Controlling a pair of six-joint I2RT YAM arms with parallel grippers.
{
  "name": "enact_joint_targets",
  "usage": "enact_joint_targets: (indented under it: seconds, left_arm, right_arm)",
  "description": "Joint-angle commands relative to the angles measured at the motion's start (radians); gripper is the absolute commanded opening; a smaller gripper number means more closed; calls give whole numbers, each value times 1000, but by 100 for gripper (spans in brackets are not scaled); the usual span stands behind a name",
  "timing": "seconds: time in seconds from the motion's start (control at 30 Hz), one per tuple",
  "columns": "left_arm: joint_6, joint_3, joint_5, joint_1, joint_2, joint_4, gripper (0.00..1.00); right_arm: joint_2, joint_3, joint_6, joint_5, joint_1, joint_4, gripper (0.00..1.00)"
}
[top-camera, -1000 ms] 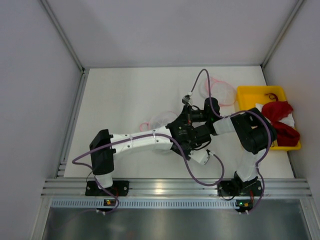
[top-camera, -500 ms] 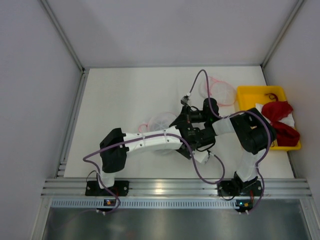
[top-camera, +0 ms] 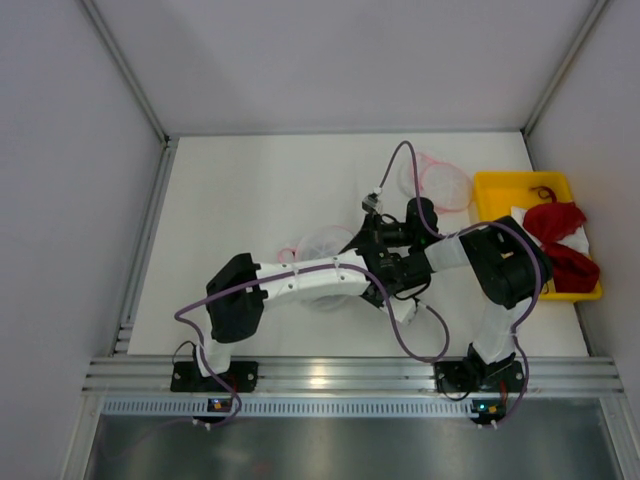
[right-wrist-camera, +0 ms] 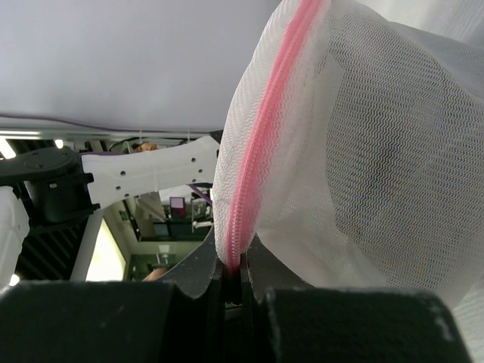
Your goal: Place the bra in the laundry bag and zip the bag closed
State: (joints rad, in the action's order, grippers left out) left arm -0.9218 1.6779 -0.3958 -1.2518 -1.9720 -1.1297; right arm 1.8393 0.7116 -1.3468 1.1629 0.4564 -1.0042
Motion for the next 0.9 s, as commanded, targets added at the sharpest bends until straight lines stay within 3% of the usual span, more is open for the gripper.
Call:
enact_joint_targets:
  seconds: [0.0,0.63,0.8,0.87]
  left_arm:
    - [-2,26,14,3,33,-22,0]
    - [89,-41,199,-106,137,-150,0]
    - [104,-64,192,-104,150,-147,0]
    - [109,-46,183,-90,136,-142,0]
  right_arm:
    - [-15,22,17,11,11,-42,0]
    - [35,114,98,34,-15,62,0]
    - [21,166,204,44,-13,211,0]
    - [3,204,312,57,-12,320,18]
